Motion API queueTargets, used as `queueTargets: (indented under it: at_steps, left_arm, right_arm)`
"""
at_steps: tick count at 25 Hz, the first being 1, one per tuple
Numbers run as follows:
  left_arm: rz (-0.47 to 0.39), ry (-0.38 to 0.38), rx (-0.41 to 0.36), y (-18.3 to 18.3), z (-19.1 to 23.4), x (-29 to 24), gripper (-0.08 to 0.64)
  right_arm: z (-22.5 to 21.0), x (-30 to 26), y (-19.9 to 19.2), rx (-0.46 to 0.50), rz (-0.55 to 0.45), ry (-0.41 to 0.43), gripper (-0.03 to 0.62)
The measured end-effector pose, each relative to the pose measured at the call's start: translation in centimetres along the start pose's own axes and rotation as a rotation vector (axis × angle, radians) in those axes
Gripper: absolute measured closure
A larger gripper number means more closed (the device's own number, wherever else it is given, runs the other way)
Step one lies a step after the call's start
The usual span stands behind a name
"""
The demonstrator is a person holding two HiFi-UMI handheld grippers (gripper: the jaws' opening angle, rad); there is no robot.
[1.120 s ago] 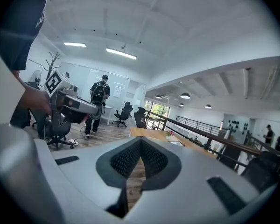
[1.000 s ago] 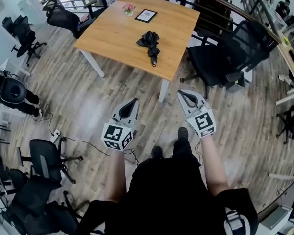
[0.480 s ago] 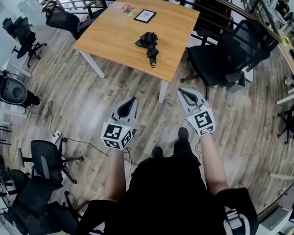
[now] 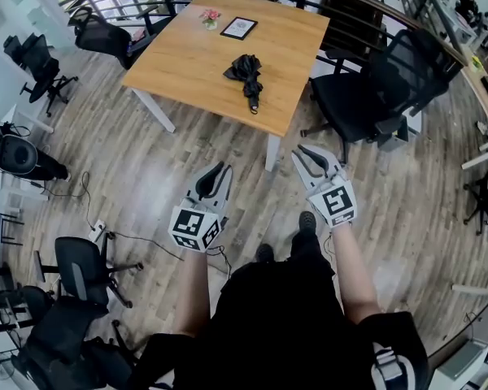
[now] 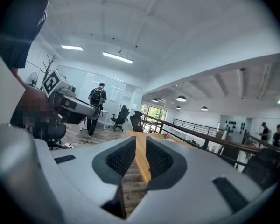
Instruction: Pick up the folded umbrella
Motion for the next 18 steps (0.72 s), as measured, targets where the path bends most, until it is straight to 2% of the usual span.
queueTargets:
  at_steps: [4, 8, 18]
  left_arm:
    - [0.011, 0.003, -0.003, -0.09, 0.1, 0.22, 0.43]
    - [0.009, 0.001, 0.0, 0.0, 0.03, 0.44, 0.401]
    - [-0.005, -0.002, 0.001, 0.07, -0.36, 1.01, 0.374]
  right_arm:
    - [0.25, 0.06, 0.08, -0.009, -0.006, -0.003, 0.481]
    - [0.35, 0.35, 0.12, -0.014, -0.012, -0.007, 0.436]
    - [0.64, 0.96, 0.44, -0.015, -0.017, -0.008, 0.403]
Point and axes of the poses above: the fingertips, and each gripper's own axes: x backward along the fingers, z to its left, y out of its top, the point moved 5 cm from there along x, backward along the fingers, and after that the axes turned 13 degrees about z, right-handed, at the moved point
